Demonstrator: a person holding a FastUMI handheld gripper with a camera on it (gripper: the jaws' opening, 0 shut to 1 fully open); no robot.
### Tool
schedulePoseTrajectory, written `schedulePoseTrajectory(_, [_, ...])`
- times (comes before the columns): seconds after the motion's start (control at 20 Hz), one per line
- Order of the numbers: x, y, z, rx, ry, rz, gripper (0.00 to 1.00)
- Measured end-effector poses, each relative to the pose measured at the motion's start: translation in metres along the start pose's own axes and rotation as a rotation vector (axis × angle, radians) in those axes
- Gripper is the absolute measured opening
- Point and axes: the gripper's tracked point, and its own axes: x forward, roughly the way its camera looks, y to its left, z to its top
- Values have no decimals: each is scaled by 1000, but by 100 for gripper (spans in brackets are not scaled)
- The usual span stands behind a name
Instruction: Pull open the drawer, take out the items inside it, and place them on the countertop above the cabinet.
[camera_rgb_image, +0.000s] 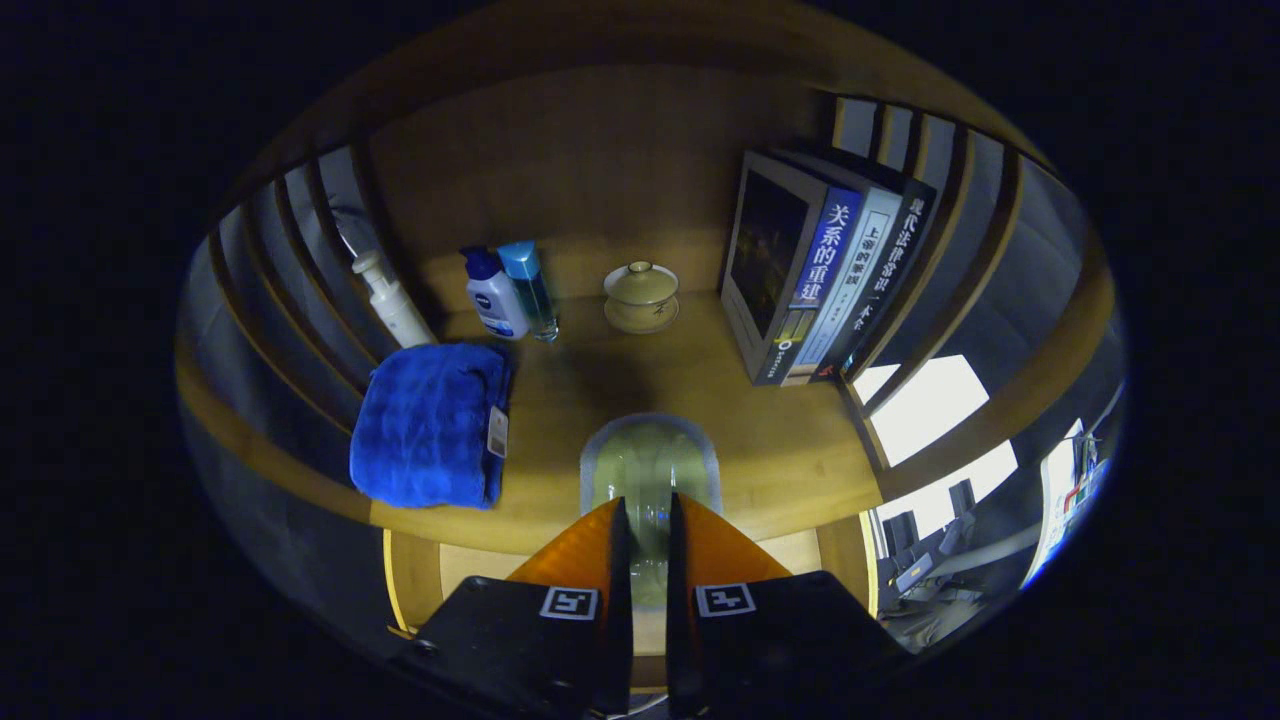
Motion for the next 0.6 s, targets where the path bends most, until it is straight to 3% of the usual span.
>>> schedulePoseTrajectory(0.4, [57,6,28,20,18,-6,22])
schedulePoseTrajectory(0.55, [71,7,30,27,22,-16,26])
schedulePoseTrajectory(0.6, [74,8,29,27,24,-18,34])
